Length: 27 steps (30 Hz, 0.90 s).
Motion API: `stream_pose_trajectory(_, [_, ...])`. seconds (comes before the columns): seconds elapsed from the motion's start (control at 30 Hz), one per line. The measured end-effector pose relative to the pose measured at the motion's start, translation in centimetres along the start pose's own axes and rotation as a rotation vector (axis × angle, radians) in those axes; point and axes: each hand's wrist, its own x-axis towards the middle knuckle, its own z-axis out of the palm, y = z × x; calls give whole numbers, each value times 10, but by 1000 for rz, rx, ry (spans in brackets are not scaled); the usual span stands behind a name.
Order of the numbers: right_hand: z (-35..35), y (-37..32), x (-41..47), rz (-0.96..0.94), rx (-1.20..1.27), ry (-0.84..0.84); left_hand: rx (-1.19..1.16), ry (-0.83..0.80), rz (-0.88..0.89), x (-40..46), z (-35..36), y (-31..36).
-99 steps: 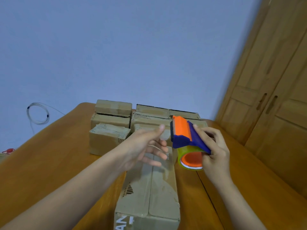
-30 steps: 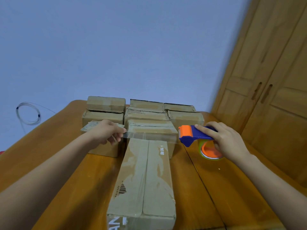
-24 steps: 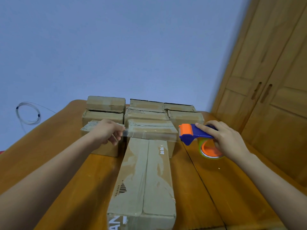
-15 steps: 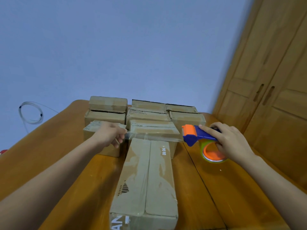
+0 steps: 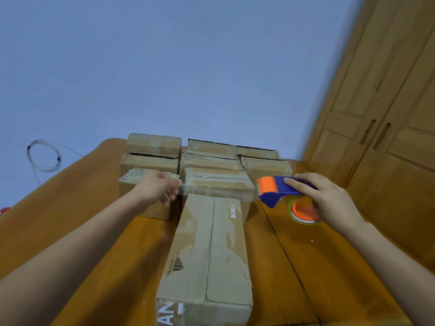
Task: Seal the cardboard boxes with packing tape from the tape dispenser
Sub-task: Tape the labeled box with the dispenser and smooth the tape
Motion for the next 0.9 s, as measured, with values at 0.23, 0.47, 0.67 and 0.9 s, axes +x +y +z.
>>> stream_pose_trajectory(0.23, [1, -4, 2, -25, -23, -31, 25, 15, 69, 8, 2, -11])
stream_pose_trajectory(0.47, [1, -8, 4, -19, -19, -50, 65, 22, 108, 11, 2, -17])
stream_pose_trajectory(0.67, [2, -11, 2, 5, -8, -69, 86, 25, 109, 12, 4, -18])
stream_pose_trajectory(0.9, [7, -13, 0, 6, 4, -92, 70, 2, 84, 11, 7, -23])
